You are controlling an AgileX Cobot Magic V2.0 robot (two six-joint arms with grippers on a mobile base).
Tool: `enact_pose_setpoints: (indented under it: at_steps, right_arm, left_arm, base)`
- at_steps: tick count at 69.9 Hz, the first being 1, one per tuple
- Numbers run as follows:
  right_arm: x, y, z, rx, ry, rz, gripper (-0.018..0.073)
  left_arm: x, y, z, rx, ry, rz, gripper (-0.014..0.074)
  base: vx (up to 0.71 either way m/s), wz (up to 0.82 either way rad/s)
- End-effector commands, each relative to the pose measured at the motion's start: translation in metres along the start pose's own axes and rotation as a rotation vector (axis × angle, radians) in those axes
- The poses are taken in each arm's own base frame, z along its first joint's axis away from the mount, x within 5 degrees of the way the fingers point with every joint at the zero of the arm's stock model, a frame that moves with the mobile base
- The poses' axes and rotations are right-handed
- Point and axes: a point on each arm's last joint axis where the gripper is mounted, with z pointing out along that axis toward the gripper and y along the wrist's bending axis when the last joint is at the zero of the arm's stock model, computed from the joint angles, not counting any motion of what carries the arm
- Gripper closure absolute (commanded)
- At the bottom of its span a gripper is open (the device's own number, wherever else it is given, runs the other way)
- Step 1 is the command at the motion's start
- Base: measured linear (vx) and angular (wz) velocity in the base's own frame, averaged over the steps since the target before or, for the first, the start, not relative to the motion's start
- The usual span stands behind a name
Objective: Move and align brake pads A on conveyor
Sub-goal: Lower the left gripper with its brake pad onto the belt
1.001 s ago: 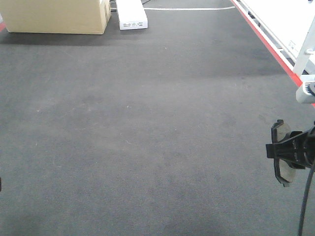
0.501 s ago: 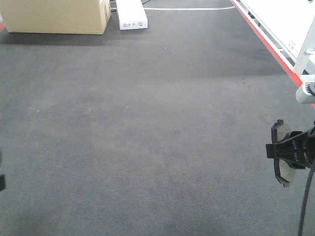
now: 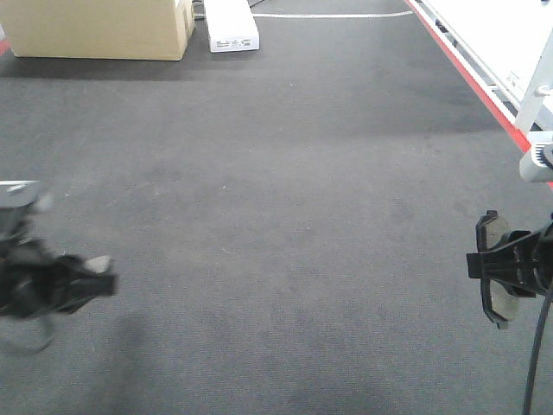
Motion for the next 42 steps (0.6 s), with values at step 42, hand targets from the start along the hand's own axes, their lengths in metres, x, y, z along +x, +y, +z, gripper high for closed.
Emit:
enact_pose_setpoints:
  at_steps: [42]
  right_arm:
    - [-0.013,0.000,-0.011,-0.006,-0.113,0.001,0.0555]
  left_arm:
    - [-0.038,-0.015,0.085,0.034,-0.060,-0.212,0.0449]
  base:
    - [0.00,0.00]
